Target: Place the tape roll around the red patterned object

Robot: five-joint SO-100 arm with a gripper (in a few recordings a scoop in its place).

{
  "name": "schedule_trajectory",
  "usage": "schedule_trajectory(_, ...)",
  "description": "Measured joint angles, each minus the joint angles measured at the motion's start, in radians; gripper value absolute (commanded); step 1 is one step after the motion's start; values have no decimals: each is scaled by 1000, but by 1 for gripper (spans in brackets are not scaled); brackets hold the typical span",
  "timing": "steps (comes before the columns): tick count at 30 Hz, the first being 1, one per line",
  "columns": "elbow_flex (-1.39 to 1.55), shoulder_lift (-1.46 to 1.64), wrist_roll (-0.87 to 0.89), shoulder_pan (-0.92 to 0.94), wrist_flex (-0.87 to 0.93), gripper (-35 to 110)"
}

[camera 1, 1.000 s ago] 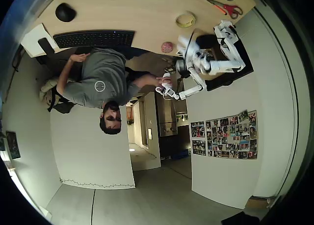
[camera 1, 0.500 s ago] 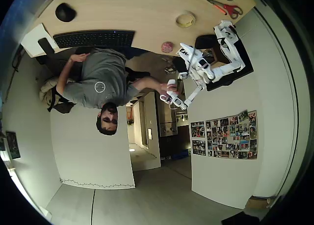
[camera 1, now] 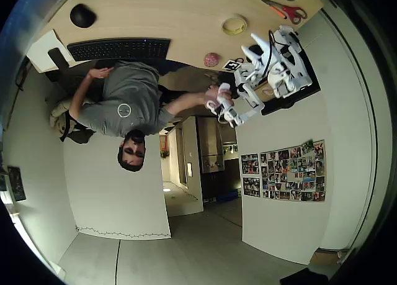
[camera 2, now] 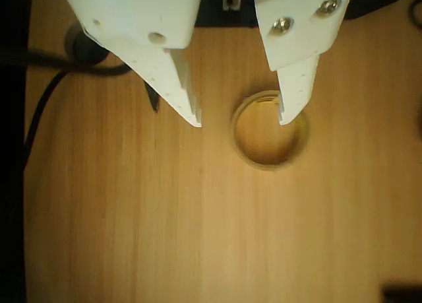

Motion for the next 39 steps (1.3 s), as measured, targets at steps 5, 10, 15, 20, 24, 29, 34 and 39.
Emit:
schedule_trajectory(5,327,94,9,-2,-219,29)
schedule_trajectory(10,411,41,78,-77,-342,30)
schedule_trajectory(15,416,-97,137,-124,-416,29)
schedule_trajectory(20,416,-190,155,-135,-459,29)
schedule_trajectory(24,402,-230,150,-133,-459,29)
schedule_trajectory(29,383,-236,124,-97,-434,28)
schedule_trajectory(34,390,-236,91,-32,-402,28)
schedule_trajectory(39,390,-233,84,-17,-394,26)
